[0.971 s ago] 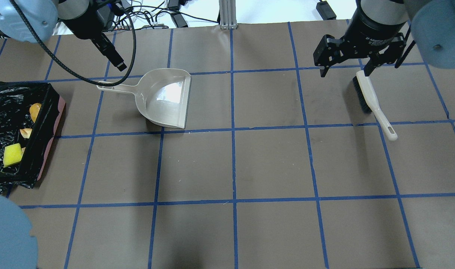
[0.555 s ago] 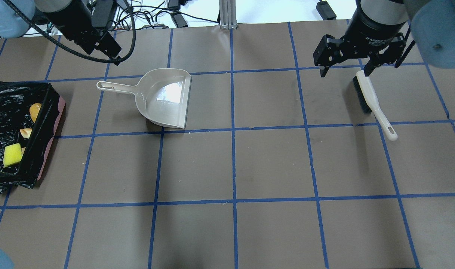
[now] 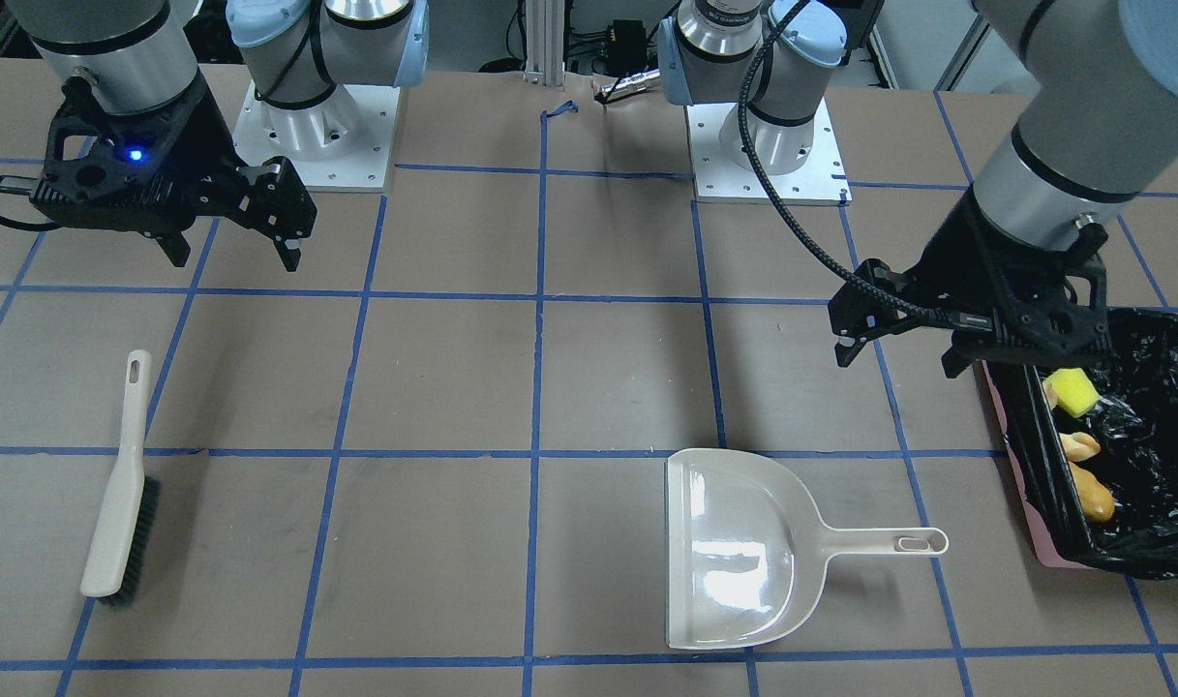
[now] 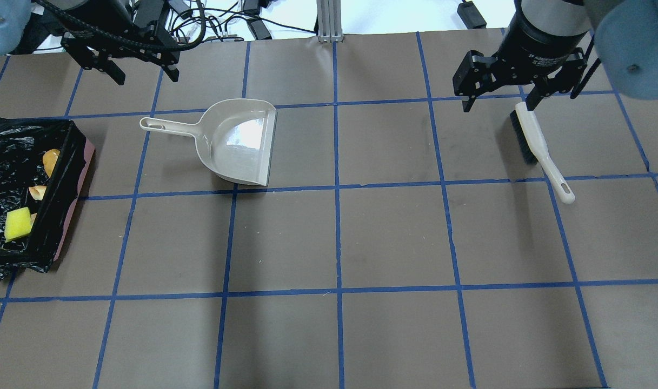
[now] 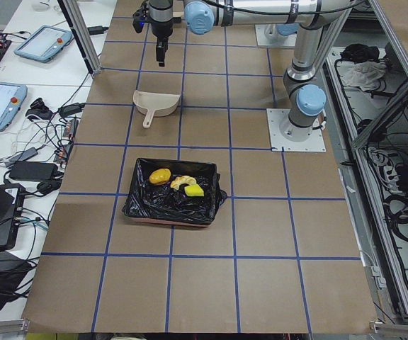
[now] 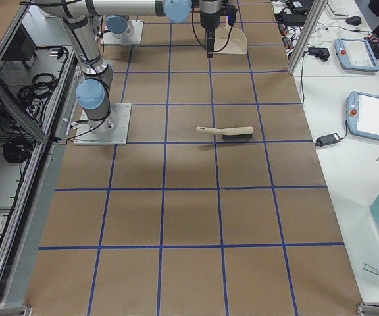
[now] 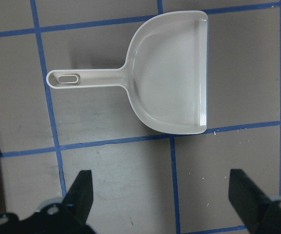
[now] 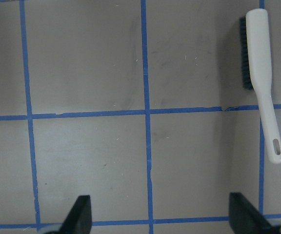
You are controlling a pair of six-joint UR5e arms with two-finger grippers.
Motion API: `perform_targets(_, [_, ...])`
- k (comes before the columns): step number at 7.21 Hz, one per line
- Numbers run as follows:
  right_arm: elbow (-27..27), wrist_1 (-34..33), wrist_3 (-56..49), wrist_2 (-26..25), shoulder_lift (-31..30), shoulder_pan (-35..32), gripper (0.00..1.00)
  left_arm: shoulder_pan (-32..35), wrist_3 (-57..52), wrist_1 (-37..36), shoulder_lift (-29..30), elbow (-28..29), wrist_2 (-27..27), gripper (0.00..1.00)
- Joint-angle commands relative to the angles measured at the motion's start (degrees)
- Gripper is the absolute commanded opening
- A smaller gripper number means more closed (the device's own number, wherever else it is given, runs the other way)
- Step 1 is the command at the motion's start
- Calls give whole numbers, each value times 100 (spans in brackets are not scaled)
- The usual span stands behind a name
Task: Sweep and dump trash into bin
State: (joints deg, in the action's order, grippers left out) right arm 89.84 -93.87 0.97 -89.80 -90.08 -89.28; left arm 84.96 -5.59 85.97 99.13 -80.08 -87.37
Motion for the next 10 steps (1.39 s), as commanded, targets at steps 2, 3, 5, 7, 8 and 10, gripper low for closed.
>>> perform_targets(2, [-2,0,0,7,0,7,100,153,278,-27,-384,-95,-254,100])
perform_targets(3, [-2,9,0,7,0,-1,100,109,269,34,-464,-104,-463,100])
perform_targets(5, [-2,0,0,15,0,8,100,153,304,-44,-527,-234,-230,100])
perform_targets(7, [-2,0,0,15,0,-1,100,135,296,42,-640,-446,-192,100])
perform_targets(8, [-2,0,0,24,0,-1,100,92,296,8,-632,-638,-210,100])
perform_targets(10, [7,0,0,33,0,-1,100,65,200,-334,-578,-736,-227,100])
